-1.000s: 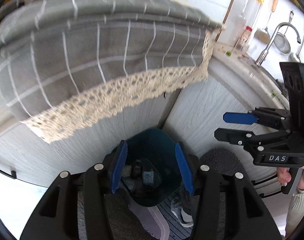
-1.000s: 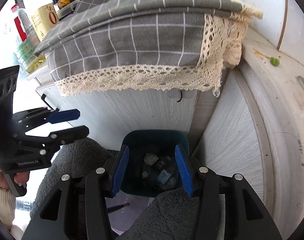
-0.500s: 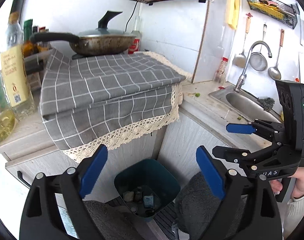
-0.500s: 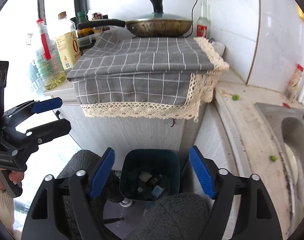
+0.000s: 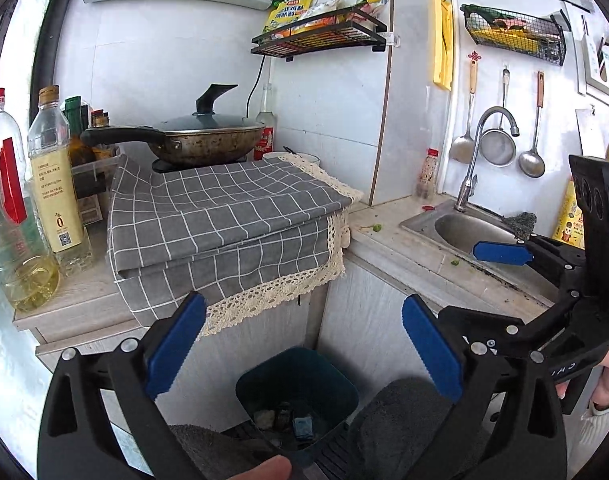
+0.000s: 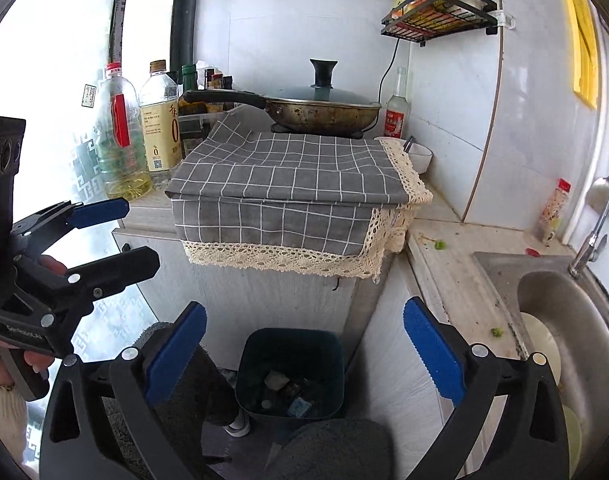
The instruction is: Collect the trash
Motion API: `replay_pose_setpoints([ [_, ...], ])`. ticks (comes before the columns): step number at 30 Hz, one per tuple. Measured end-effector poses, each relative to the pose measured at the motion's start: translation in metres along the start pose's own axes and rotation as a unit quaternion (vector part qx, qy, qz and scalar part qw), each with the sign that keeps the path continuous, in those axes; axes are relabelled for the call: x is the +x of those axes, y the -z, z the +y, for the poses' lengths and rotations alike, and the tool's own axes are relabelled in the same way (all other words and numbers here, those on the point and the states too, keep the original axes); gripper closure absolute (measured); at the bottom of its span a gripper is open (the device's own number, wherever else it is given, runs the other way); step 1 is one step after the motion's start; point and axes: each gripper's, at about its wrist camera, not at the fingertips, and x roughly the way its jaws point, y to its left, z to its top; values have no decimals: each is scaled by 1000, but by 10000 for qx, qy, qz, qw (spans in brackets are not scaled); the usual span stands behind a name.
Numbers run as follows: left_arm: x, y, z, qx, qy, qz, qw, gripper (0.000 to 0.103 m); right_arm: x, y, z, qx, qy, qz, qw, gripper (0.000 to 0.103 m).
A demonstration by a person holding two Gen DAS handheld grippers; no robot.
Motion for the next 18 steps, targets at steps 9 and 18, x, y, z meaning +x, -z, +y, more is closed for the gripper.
replay_pose_setpoints([
  [9,-9,-3,11,18,141,-313,9994,3,6,-3,-1,228,237,-71,9994,3],
  [18,7,2,28,-124,95,-300,9994,3,15,-12,14,79,268,-27,9996,3],
])
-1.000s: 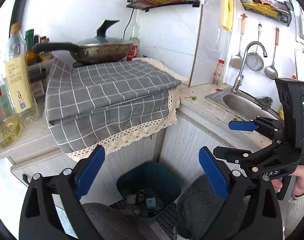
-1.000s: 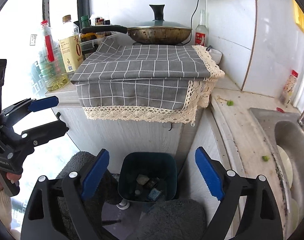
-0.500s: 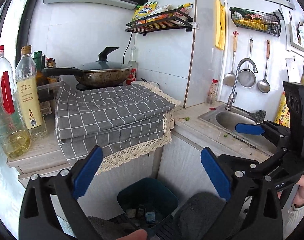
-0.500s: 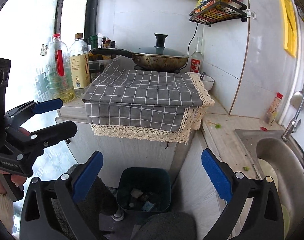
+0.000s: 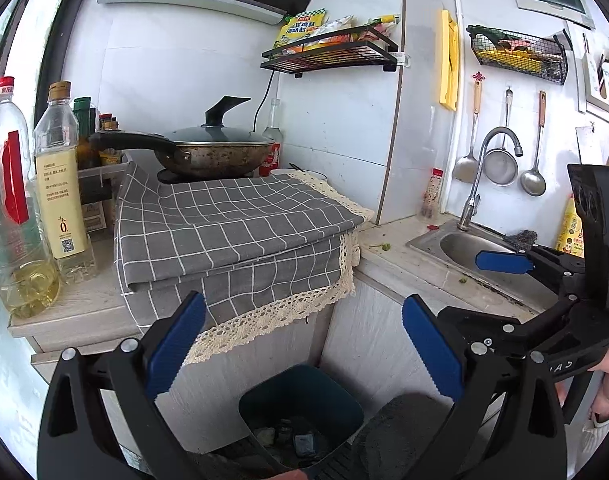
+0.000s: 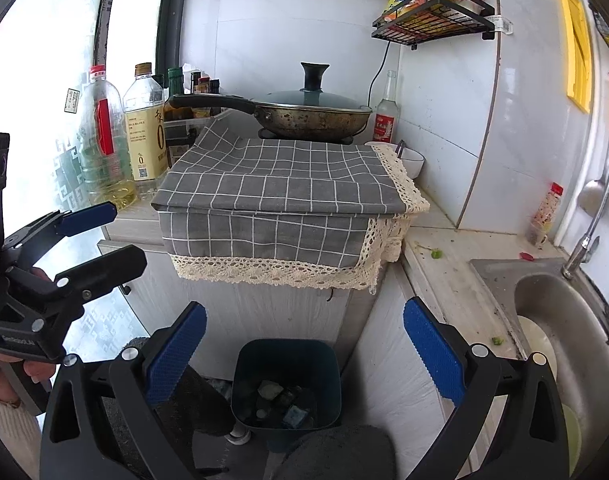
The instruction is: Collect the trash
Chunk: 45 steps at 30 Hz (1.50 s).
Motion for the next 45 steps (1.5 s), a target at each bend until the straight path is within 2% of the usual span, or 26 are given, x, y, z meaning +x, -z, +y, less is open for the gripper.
replay_pose_setpoints([
  [6,-1,5,5,-83,38,4,10000,3,7,3,6,-61,-111,-53,9999,3],
  [14,0,16,12,-20,-246,89,9997,3,20,11,9,-62,36,109,9999,3],
  [27,0,29,33,-217,-273,159,9993,3,27,14,13,-34,-37,197,9998,3],
  [45,1,32,31,-217,-257,201,9992,3,24,14,19,-121,-117,138,9998,3],
])
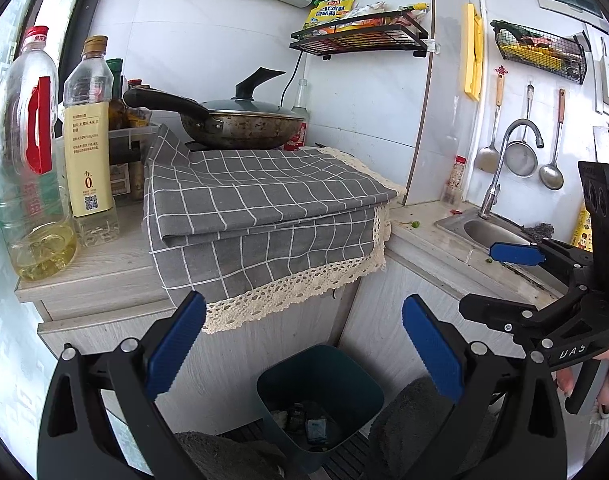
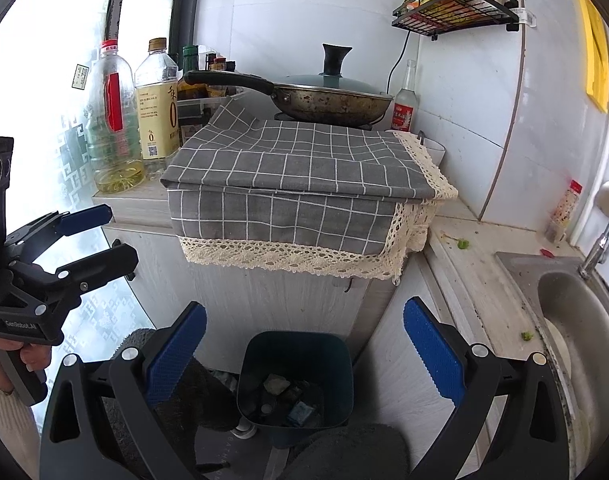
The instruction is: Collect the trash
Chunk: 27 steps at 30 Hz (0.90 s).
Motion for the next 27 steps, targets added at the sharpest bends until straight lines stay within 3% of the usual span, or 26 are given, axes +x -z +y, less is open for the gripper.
replay_pose_setpoints([
  [27,0,2,-5,51,79,31,10000,3,-3,-3,0,-40,-21,-20,10000,3],
])
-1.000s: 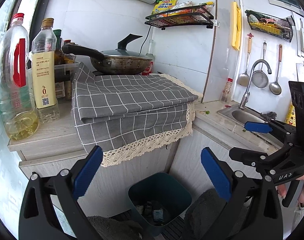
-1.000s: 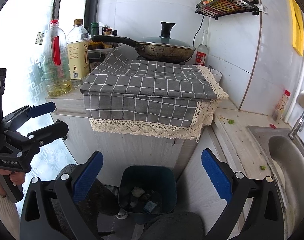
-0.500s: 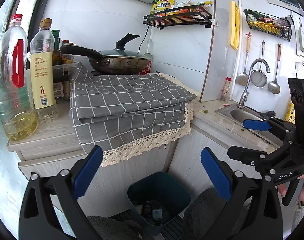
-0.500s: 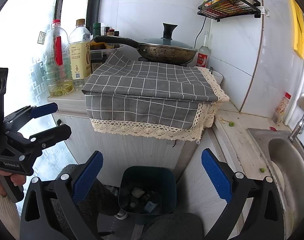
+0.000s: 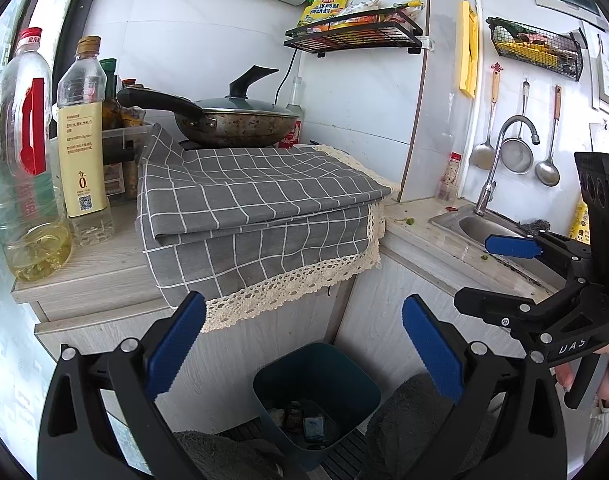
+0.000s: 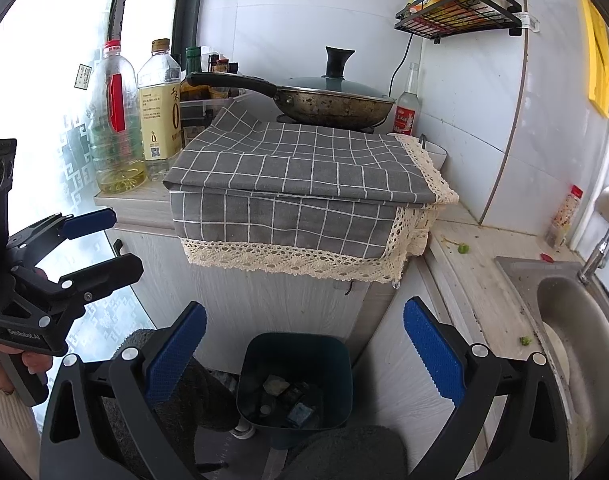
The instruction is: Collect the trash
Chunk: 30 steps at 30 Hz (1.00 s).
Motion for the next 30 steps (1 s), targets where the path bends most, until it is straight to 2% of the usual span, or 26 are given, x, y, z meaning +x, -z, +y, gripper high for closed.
replay_pose_setpoints([
  [12,0,1,-3,2,30,-18,10000,3,0,2,0,3,19,7,10000,3],
  [21,2,3,-3,71,-117,11,9999,3,1,3,0,19,18,39,10000,3],
  [30,3,4,-1,45,-113,42,9999,3,2,5,2,38,11,62,10000,3],
])
